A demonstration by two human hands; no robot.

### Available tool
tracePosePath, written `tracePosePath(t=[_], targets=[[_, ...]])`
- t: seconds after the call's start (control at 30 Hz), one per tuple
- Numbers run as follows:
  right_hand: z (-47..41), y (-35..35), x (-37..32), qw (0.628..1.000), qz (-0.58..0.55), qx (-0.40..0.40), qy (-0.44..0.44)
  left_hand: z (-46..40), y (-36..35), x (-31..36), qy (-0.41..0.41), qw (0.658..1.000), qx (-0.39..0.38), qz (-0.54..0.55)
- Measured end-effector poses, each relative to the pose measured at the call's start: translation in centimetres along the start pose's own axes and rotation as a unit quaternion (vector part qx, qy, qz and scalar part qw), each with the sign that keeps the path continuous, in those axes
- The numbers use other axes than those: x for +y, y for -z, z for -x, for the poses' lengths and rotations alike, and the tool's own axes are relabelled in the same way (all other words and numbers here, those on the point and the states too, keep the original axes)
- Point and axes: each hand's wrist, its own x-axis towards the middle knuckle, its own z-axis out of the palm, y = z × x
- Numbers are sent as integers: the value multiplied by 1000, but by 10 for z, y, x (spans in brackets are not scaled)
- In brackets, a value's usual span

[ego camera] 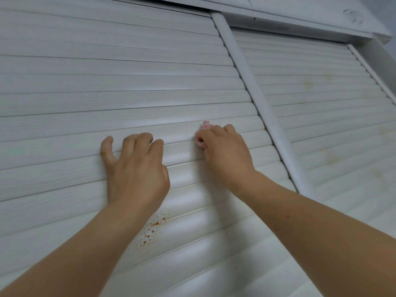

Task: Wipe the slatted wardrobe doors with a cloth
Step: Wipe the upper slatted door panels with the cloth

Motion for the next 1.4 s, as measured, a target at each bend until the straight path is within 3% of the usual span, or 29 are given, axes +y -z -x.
tracePosePath(t=[0.17, 0.3, 0.53, 0.97, 1.2, 1.4], targets=[[-4, 3, 7, 995, -2, -51, -82, 3, 1, -13, -28, 999, 12, 22], [-7, -6, -38, 998, -53, -3, -17, 4, 3, -21, -28, 998, 2, 58], [-9, -13, -78, 996, -66, -6, 53, 6, 11, -29, 13, 997, 6, 76], [5, -3, 50, 997, -31, 24, -73, 10, -5, -6, 4, 1000, 13, 23], [10, -3, 115, 987, -4, -5, -158, 8, -9, 4, 13, 1000, 9, 5], [15, -8, 114, 981, -65, 12, -185, 2, -2, 3, 22, 1000, 6, 2]])
